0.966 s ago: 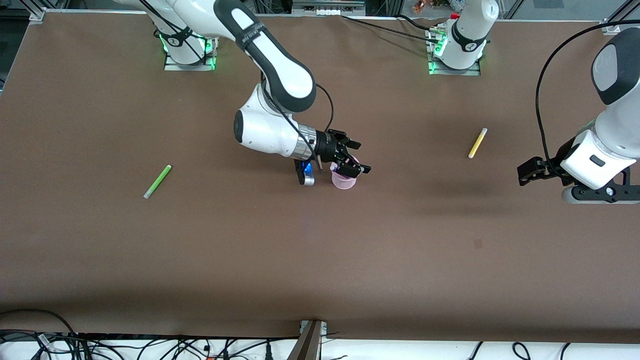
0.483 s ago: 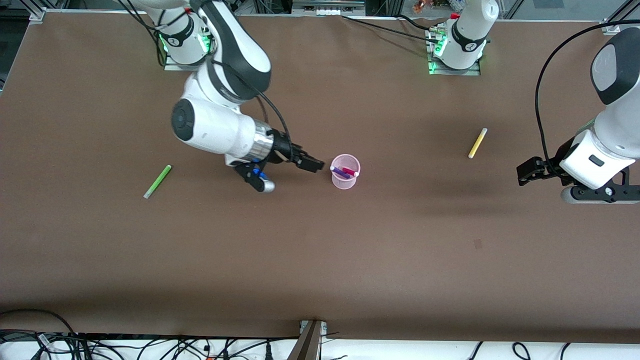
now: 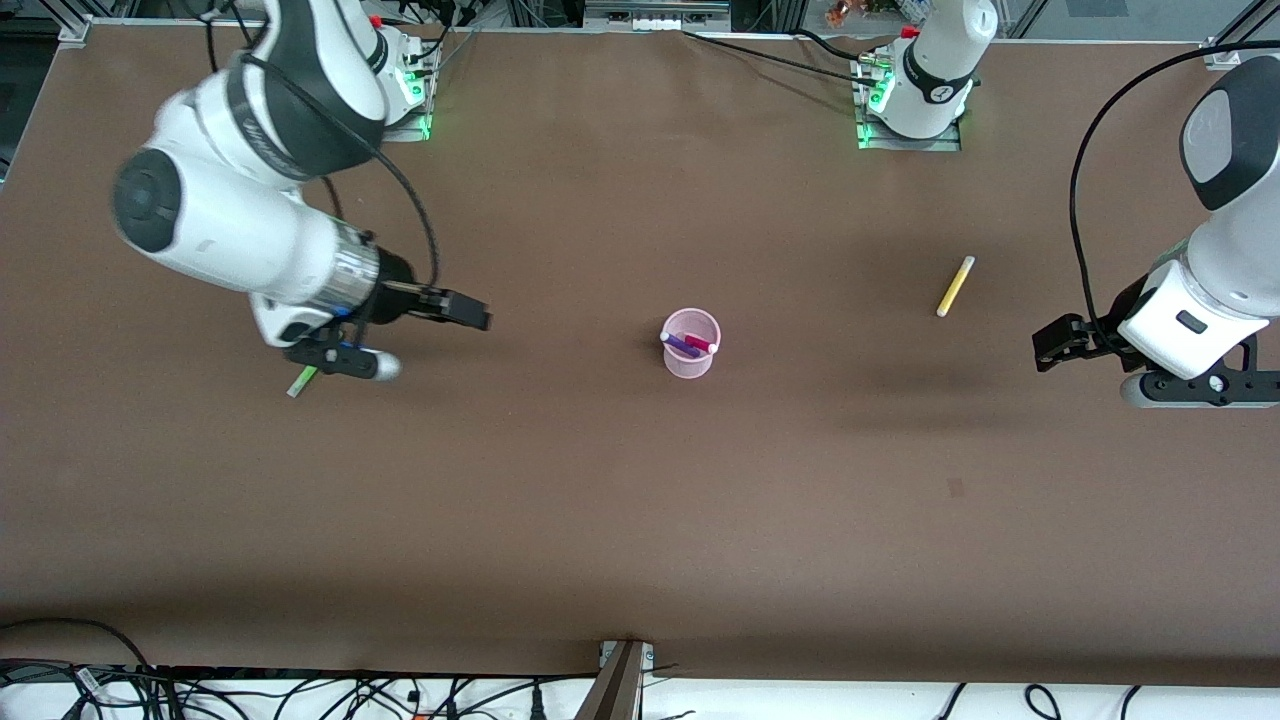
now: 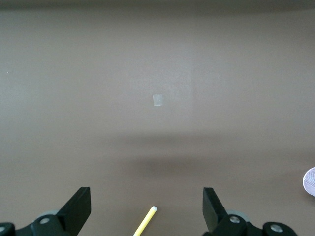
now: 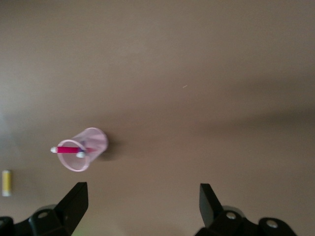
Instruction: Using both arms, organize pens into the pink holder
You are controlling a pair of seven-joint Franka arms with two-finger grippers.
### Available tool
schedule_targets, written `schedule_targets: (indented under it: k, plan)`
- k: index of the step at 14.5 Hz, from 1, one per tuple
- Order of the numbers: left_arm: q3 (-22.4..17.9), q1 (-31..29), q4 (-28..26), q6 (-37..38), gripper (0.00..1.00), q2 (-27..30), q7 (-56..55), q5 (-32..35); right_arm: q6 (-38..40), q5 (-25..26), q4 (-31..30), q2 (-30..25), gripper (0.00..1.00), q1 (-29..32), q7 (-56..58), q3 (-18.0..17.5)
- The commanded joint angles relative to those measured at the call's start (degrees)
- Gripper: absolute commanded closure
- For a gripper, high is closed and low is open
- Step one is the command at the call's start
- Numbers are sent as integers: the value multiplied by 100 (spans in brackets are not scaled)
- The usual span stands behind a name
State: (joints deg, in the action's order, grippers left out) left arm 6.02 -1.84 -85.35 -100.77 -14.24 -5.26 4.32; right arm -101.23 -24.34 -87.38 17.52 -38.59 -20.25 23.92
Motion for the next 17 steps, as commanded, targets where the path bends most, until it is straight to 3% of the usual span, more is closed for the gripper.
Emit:
schedule_targets:
  k: [1,4,8,10,17]
  plan:
    - [-13,26,45,4,0,-17,42,-36,95,874,-533,-678,0,140,853,-19]
    - [-13,26,45,4,0,-17,60,-54,78,1825,-1122,-1425,0,649,1784,-211]
    - [14,26,63,4,0,9,33,-72,34,2380,-1438,-1856,0,1563,2254,-931]
    - [31,26,63,22,0,35,42,-72,60,2407,-1536,-2024,0,1679,2254,-1038]
    - [75,34,195,40,0,36,42,-72,95,2407,-1150,-1822,0,1662,2245,-1056]
